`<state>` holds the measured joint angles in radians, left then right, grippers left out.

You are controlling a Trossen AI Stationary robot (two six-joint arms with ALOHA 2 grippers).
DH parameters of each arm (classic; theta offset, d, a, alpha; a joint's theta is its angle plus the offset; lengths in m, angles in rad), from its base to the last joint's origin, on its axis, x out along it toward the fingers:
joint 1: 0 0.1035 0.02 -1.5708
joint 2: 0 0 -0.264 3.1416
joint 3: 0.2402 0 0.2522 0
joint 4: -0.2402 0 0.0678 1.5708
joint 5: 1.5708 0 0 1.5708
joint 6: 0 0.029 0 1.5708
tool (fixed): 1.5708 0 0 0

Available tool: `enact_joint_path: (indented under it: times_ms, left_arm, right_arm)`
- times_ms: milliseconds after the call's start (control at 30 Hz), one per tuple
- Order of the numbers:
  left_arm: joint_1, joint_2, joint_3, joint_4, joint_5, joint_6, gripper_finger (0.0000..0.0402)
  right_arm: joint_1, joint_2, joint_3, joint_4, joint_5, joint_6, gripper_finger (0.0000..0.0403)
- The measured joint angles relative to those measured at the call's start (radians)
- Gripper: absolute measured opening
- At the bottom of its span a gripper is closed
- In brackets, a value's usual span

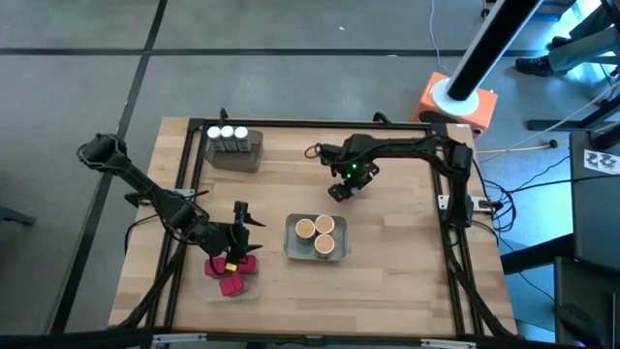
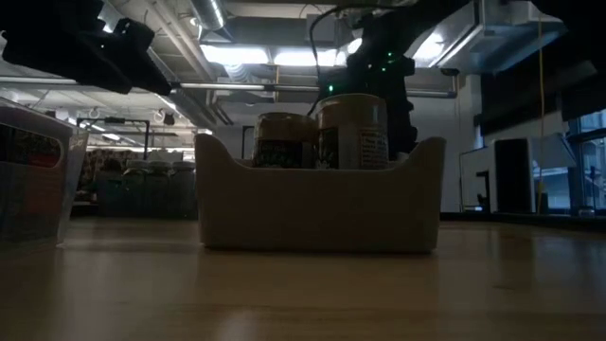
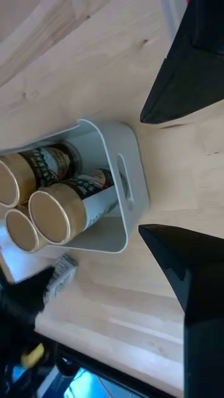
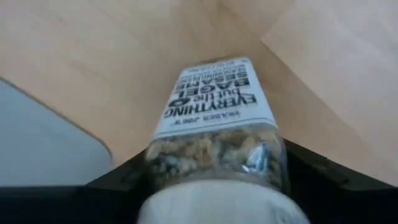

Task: Sort spices by type
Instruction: Put the white seasoning bottle into the black bin

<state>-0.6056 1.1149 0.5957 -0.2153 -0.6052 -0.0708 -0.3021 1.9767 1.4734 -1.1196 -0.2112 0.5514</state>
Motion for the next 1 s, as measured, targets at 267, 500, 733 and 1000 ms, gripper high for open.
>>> enact_joint_path:
  times_ms: [267,500,733,1000]
  left_arm:
    - [0.001,0.000,0.000,0.000,0.000,0.009,0.0262]
    - [0.028,0.000,0.000,0.001,0.000,0.016,0.0262]
    - [0.095,0.000,0.000,0.003,0.030,0.009,0.0262]
    - [0.231,0.000,0.000,0.105,0.173,0.094,0.0262]
  right_arm:
    - [0.000,-0.006,0.012,0.042,0.011,-0.056,0.0258]
    - [0.016,-0.009,0.134,-0.125,0.067,-0.094,0.0256]
    - [0.082,-0.032,0.213,-0.296,0.176,-0.138,0.0257]
    - [0.185,-0.187,0.179,-0.272,0.221,-0.131,0.0257]
